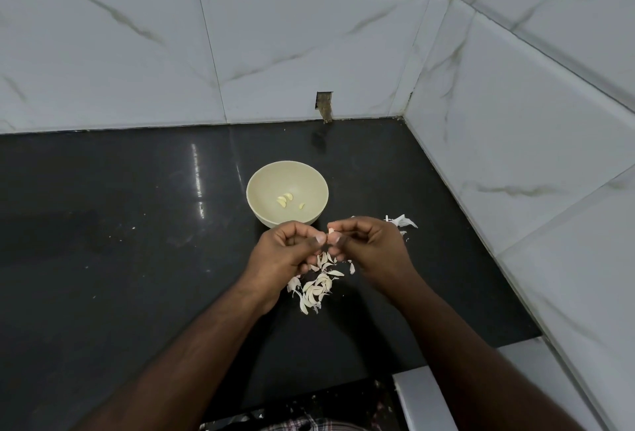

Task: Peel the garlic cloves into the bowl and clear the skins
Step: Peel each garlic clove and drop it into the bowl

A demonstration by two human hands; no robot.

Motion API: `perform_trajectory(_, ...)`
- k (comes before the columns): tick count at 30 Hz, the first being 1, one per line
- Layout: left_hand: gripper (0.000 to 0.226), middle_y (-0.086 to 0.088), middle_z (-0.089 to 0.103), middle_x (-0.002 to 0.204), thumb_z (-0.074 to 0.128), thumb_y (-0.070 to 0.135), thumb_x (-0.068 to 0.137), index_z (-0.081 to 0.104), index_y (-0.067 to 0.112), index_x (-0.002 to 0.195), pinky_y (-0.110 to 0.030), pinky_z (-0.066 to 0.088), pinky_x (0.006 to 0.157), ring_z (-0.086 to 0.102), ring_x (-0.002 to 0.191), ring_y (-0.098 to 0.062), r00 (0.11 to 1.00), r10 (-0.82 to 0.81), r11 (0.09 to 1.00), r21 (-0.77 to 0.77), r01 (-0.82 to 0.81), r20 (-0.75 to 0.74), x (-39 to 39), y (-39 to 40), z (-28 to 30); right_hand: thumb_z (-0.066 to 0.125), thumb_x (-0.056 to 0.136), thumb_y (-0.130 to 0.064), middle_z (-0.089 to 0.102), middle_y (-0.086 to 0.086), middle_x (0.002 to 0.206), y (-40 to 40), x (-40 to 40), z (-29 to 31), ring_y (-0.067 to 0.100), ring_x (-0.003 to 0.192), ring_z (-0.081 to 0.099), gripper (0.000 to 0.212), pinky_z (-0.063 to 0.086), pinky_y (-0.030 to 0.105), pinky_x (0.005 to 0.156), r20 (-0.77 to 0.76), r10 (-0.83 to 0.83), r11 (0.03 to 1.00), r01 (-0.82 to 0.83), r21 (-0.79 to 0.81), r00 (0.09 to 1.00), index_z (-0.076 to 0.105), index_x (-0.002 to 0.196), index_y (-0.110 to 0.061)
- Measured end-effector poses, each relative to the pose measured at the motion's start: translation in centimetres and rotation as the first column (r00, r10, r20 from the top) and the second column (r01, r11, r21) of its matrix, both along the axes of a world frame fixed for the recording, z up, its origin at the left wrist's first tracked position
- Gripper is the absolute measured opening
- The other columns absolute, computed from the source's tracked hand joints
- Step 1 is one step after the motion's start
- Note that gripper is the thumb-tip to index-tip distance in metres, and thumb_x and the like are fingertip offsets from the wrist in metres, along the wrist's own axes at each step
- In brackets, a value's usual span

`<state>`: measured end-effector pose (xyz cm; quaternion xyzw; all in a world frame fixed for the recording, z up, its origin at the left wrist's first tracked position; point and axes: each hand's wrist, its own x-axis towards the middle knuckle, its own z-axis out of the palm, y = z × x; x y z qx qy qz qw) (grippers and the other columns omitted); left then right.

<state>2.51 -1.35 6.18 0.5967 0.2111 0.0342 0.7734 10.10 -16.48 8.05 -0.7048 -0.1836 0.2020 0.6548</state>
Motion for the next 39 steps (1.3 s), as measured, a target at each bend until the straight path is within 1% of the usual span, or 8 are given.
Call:
perform_trajectory(5,0.005,-0.015,0.07,0.081,0.072,0.01,0.089,0.076,0.007,0.09,-0.017,0.049,0.058,0.06,0.065,-0.009,0.999,-0.026,0.994,-0.101,0.029,0.036,0.02,-0.1,0.12,0.071,0.086,0.005,0.069,-0.002,0.064,0.32,-0.37,0.01,0.006,0.057,0.062,0.013,0.049,0.019,0.059,0.088,-0.012,0.999,0.015,-0.036,0.996,0.073,0.089,-0.006)
perform_trajectory(11,0.012,-0.03,0.067,0.085,0.074,0.013,0.086,0.078,0.003,0.091,-0.019,0.047,0.059,0.056,0.066,-0.012,0.998,-0.025,0.999,-0.047,0.027,0.05,0.05,-0.09,0.35,0.075,0.085,-0.003,0.07,0.005,0.069,0.42,-0.54,-0.15,0.012,0.062,0.064,0.014,0.051,0.024,0.062,0.126,-0.028,0.997,0.036,-0.064,0.992,0.072,0.081,-0.016)
perform_trajectory(14,0.013,-0.038,0.065,0.092,0.074,0.013,0.088,0.078,0.003,0.094,-0.019,0.047,0.059,0.056,0.066,-0.012,0.998,-0.017,0.999,-0.03,0.019,0.063,0.16,-0.24,0.42,0.072,0.086,0.001,0.07,0.003,0.07,0.56,-0.59,-0.29,0.014,0.063,0.065,0.019,0.053,0.026,0.063,0.141,-0.068,0.996,0.076,-0.054,0.988,0.072,0.08,-0.018)
perform_trajectory(19,0.004,-0.013,0.061,0.069,0.074,0.009,0.088,0.077,0.008,0.086,-0.019,0.045,0.056,0.051,0.059,-0.012,0.998,0.038,0.999,-0.025,-0.037,0.049,0.34,-0.13,0.41,0.064,0.09,0.009,0.074,0.006,0.074,0.57,-0.55,0.25,0.016,0.068,0.07,0.023,0.058,0.024,0.064,-0.039,-0.013,0.999,0.014,0.029,0.999,0.071,0.097,-0.012)
perform_trajectory(23,0.004,-0.008,0.064,0.068,0.074,0.007,0.088,0.077,0.006,0.09,-0.019,0.047,0.058,0.053,0.06,-0.011,0.996,0.035,0.999,0.02,-0.037,0.077,0.21,-0.06,0.29,0.064,0.089,0.01,0.074,0.013,0.077,0.46,-0.51,0.65,0.018,0.07,0.072,0.018,0.06,0.025,0.066,-0.107,0.007,0.999,-0.002,0.047,0.994,0.072,0.093,-0.006)
perform_trajectory(27,0.016,-0.007,0.072,0.077,0.07,-0.003,0.088,0.076,0.006,0.101,-0.017,0.051,0.062,0.064,0.068,-0.007,0.994,-0.011,0.994,0.112,-0.001,0.112,0.01,-0.35,0.39,0.067,0.088,0.008,0.072,0.018,0.077,0.22,-0.4,0.6,0.019,0.065,0.07,0.012,0.061,0.027,0.063,-0.167,-0.026,0.997,0.038,0.074,0.986,0.069,0.09,-0.003)
perform_trajectory(31,0.022,-0.011,0.073,0.087,0.075,-0.004,0.084,0.077,0.012,0.097,-0.021,0.055,0.07,0.067,0.077,-0.011,0.992,-0.008,0.986,0.167,-0.013,0.123,0.08,-0.4,0.27,0.066,0.089,0.008,0.074,0.014,0.079,0.2,-0.22,0.56,0.019,0.065,0.07,0.012,0.061,0.027,0.064,-0.206,-0.014,0.999,0.021,0.032,0.978,0.067,0.095,-0.002)
perform_trajectory(39,0.015,-0.007,0.076,0.081,0.071,-0.002,0.088,0.076,0.012,0.091,-0.031,0.056,0.073,0.069,0.075,-0.014,0.993,0.023,0.948,0.314,-0.058,0.115,0.05,-0.42,-0.06,0.068,0.09,0.004,0.073,0.026,0.089,0.06,-0.1,0.42,0.027,0.083,0.074,0.01,0.062,0.028,0.069,-0.233,-0.003,0.999,-0.004,-0.033,0.972,0.066,0.099,0.007)
